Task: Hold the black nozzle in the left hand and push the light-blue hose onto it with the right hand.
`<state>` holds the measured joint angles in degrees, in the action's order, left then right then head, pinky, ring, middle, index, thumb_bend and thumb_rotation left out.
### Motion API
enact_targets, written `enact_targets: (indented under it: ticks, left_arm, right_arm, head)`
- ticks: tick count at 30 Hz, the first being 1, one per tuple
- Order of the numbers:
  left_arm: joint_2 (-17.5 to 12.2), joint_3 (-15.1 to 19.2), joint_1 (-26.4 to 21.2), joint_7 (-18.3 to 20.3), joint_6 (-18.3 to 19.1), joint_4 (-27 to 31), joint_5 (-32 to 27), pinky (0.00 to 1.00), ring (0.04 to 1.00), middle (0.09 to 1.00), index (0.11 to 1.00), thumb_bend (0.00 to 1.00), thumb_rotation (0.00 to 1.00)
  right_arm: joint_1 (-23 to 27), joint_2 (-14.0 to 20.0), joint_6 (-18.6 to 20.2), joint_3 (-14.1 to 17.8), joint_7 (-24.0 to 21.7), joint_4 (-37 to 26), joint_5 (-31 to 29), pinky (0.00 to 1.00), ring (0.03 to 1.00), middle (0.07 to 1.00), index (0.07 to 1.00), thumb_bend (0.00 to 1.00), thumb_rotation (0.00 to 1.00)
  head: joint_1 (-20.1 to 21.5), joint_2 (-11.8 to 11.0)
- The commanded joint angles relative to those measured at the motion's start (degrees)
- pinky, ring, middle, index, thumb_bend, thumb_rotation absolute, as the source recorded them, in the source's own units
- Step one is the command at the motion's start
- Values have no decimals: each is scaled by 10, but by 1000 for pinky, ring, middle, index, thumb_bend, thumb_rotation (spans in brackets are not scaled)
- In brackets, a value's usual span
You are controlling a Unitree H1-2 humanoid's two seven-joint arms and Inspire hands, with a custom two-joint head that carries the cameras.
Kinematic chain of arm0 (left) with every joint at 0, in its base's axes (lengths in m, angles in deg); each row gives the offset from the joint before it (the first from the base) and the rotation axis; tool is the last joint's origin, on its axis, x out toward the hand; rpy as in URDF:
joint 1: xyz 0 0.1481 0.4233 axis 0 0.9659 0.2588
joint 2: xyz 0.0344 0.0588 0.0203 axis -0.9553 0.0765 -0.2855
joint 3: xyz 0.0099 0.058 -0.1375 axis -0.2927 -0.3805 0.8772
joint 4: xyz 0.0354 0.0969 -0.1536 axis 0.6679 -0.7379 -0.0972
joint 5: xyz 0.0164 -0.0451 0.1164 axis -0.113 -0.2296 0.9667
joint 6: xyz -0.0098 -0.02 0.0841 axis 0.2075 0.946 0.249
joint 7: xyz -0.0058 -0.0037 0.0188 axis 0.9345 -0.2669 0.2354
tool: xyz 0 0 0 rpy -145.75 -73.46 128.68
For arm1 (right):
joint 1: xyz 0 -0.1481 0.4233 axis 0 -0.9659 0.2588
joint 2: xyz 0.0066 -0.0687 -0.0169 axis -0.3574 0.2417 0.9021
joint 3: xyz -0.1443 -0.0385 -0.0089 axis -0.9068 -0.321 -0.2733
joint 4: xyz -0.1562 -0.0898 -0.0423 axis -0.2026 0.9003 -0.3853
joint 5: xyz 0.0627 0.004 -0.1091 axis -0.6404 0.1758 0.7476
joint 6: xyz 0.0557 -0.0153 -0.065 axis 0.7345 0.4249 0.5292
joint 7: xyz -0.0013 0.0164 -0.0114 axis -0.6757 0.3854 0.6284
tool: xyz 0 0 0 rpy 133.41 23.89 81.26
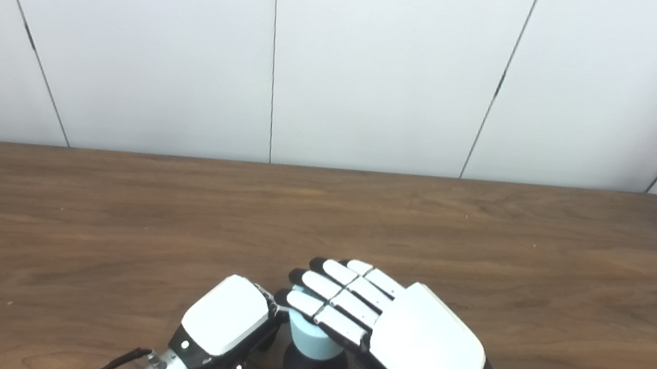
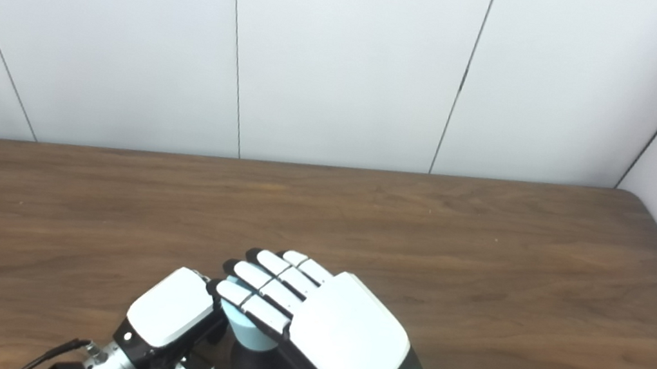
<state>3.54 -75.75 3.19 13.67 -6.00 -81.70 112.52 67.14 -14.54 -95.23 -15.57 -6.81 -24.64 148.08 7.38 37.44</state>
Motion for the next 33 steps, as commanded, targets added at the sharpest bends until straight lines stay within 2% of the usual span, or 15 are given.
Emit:
enact_targets:
  ticks: [1, 12, 20, 25, 33]
  left_arm:
    - [0, -25, 38, 19, 2, -49, 18, 127, 182, 263, 481, 516, 39]
    - [0, -25, 39, 15, 1, -51, 17, 110, 165, 241, 480, 515, 37]
    - [-1, -24, 40, 24, 3, -47, 15, 128, 188, 272, 480, 515, 38]
    - [-1, -25, 39, 16, 1, -48, 19, 128, 186, 267, 480, 515, 38]
    - [-1, -25, 39, 12, 0, -51, 18, 115, 172, 253, 480, 515, 38]
  right_arm:
    - [0, 11, -17, 0, -2, 10, 23, 835, 887, 890, 857, 880, 793]
    - [-10, 19, -12, 4, 11, 49, 68, 860, 922, 925, 876, 850, 794]
    - [-19, 15, -11, 3, 29, 53, 76, 906, 944, 946, 905, 835, 800]
    - [-31, 7, -12, 1, 51, 58, 87, 920, 958, 952, 915, 799, 838]
    - [-49, -3, -12, -3, 87, 68, 99, 993, 1000, 987, 968, 766, 800]
  head:
    - [1, 1]
    - [0, 1]
    - [0, 0]
    - [-2, 0]
    - [-3, -1]
